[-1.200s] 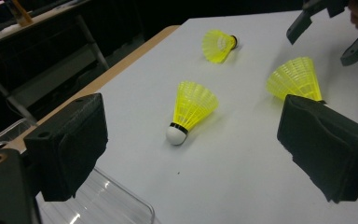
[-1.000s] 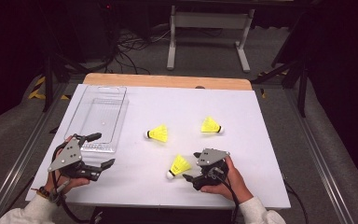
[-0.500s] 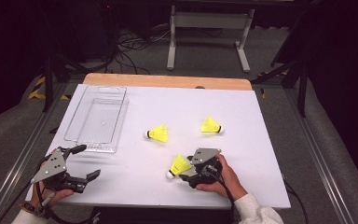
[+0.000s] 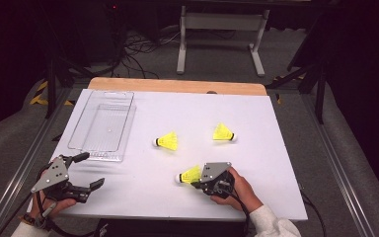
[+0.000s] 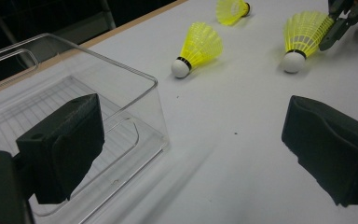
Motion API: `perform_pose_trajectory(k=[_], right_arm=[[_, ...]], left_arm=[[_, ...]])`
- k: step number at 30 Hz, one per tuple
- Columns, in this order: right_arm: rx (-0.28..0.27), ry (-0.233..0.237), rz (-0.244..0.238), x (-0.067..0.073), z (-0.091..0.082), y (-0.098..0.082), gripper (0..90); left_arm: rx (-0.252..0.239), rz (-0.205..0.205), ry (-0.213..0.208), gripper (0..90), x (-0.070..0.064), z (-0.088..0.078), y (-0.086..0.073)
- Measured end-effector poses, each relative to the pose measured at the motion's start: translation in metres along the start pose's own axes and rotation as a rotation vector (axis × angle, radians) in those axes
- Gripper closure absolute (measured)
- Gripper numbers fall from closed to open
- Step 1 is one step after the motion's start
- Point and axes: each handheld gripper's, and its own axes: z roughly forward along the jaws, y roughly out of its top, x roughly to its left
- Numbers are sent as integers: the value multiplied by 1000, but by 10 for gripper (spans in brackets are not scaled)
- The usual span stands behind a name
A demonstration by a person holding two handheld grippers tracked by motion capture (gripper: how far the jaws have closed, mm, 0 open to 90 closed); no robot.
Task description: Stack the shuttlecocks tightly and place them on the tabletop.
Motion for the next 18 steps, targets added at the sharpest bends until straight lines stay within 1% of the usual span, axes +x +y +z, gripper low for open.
perform_pose_trajectory(k=[2,7,9,10,18], right_arm=[[-4,-3,-15,1,-1,0,895],[-38,-19,-20,1,-6,2,898],[-44,-25,-20,1,-8,3,899],[-54,-33,-14,0,-9,3,900],[-88,-80,9,-5,-17,2,900]], left_arm=[[1,-1,2,65,0,1,0],[3,9,0,63,1,1,0],[4,7,0,64,1,1,0],[6,9,-2,63,1,2,0],[12,1,-4,63,2,4,0]])
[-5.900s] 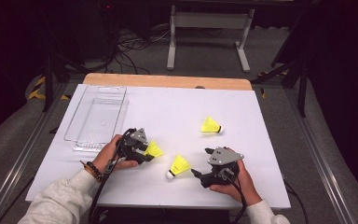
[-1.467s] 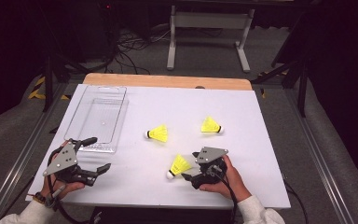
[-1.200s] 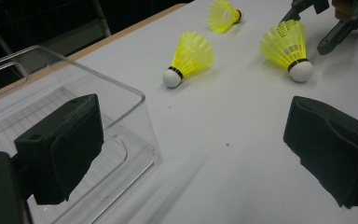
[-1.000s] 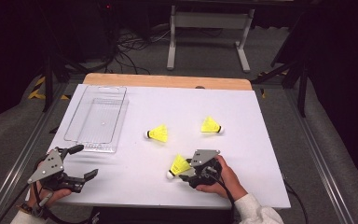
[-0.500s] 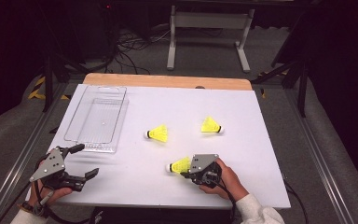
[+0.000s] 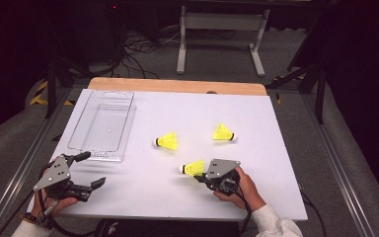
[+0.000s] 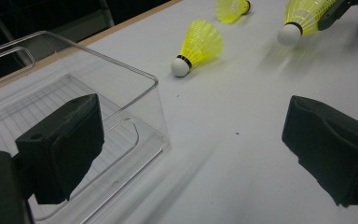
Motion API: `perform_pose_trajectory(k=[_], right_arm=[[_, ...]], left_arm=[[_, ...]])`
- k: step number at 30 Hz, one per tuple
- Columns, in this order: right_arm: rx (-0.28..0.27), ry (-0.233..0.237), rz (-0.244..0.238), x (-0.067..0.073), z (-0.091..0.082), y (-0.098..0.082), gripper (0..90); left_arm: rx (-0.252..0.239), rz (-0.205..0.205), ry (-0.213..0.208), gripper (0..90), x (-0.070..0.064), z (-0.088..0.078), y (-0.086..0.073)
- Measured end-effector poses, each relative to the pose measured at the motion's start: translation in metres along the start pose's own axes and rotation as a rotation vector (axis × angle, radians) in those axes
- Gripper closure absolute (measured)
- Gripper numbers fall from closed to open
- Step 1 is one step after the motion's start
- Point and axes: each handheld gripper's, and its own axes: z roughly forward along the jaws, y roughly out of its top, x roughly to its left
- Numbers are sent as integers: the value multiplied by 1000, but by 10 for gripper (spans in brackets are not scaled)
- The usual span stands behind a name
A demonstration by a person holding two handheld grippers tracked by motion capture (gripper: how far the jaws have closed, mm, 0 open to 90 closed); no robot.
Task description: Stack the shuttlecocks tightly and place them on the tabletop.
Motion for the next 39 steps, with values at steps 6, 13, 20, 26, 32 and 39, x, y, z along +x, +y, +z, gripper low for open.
perform_pose_trajectory(k=[6,13,20,26,32,39], right_arm=[[-23,-26,15,-4,-3,1,900],[-48,-65,28,-10,-6,4,900],[-70,-100,42,-18,-11,6,900],[-81,-112,57,-29,-12,8,900],[-77,-108,66,-39,-6,12,900],[-63,-101,75,-52,9,19,900]], left_arm=[[-1,0,5,61,-1,-1,-1],[-2,-5,6,60,0,-4,-2],[-2,-3,3,58,0,-3,-2],[-1,-5,-2,58,1,-1,-1],[-8,-20,0,59,2,-2,-2],[-7,-18,-4,60,2,-1,-2]])
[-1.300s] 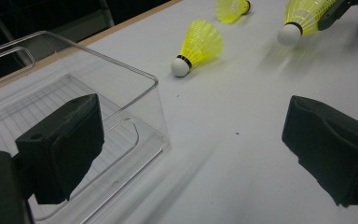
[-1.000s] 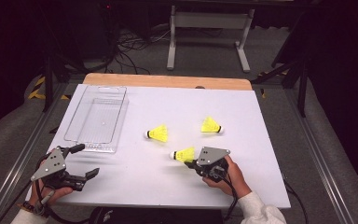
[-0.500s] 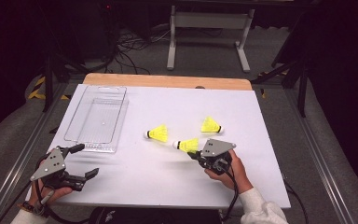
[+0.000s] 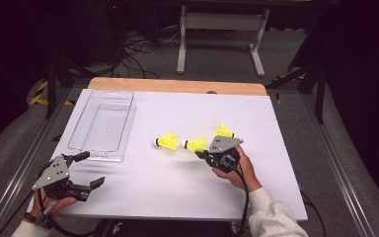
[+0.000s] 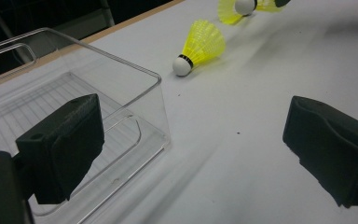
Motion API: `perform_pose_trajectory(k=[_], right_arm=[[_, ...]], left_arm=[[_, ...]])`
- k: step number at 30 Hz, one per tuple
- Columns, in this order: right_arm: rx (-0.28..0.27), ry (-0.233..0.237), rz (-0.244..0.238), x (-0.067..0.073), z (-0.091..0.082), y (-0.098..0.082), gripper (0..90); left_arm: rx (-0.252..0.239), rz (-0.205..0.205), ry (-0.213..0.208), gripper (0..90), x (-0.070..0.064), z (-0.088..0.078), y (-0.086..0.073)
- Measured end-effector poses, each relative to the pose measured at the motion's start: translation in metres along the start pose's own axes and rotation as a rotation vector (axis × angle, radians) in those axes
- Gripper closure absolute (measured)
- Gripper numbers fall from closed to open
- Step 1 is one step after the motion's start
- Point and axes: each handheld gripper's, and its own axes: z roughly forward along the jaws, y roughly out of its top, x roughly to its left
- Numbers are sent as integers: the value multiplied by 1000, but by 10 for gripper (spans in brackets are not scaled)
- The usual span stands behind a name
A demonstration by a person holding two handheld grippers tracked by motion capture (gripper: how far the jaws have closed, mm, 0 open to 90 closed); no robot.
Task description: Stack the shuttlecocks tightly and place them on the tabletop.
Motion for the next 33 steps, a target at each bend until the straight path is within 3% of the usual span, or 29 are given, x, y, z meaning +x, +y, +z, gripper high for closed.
perform_pose_trajectory(k=[15,33], right_arm=[[58,36,1,-12,41,8,900],[97,72,-16,-2,74,19,900]], left_arm=[[5,6,-9,64,1,-1,-1],[9,8,-16,66,1,0,-1]])
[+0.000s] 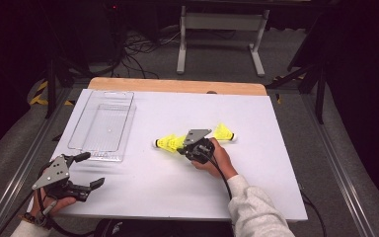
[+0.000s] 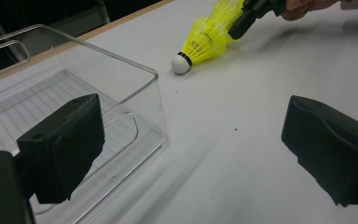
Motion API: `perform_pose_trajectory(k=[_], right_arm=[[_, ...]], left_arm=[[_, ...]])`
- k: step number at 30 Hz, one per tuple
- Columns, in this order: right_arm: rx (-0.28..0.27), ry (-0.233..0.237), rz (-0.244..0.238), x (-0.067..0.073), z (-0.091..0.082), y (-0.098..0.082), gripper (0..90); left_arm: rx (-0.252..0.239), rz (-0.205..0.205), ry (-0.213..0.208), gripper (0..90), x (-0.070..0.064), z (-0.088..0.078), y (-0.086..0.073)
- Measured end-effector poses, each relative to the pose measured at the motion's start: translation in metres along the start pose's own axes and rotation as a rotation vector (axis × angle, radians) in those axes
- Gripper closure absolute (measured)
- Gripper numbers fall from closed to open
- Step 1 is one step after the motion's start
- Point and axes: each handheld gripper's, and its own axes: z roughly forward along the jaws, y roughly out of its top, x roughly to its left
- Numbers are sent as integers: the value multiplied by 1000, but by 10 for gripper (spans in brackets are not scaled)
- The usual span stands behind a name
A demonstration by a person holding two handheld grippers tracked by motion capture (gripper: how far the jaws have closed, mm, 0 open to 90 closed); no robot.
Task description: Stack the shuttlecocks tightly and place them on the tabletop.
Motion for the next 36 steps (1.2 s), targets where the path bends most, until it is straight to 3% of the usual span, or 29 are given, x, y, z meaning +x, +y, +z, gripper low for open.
perform_pose_trajectory(k=[20,27,36], right_arm=[[21,4,-1,10,21,3,836],[17,10,18,10,21,1,687],[7,3,7,14,17,1,644]], left_arm=[[18,14,-5,66,-1,3,0],[19,16,-5,67,0,5,1],[21,20,-18,67,0,7,1]])
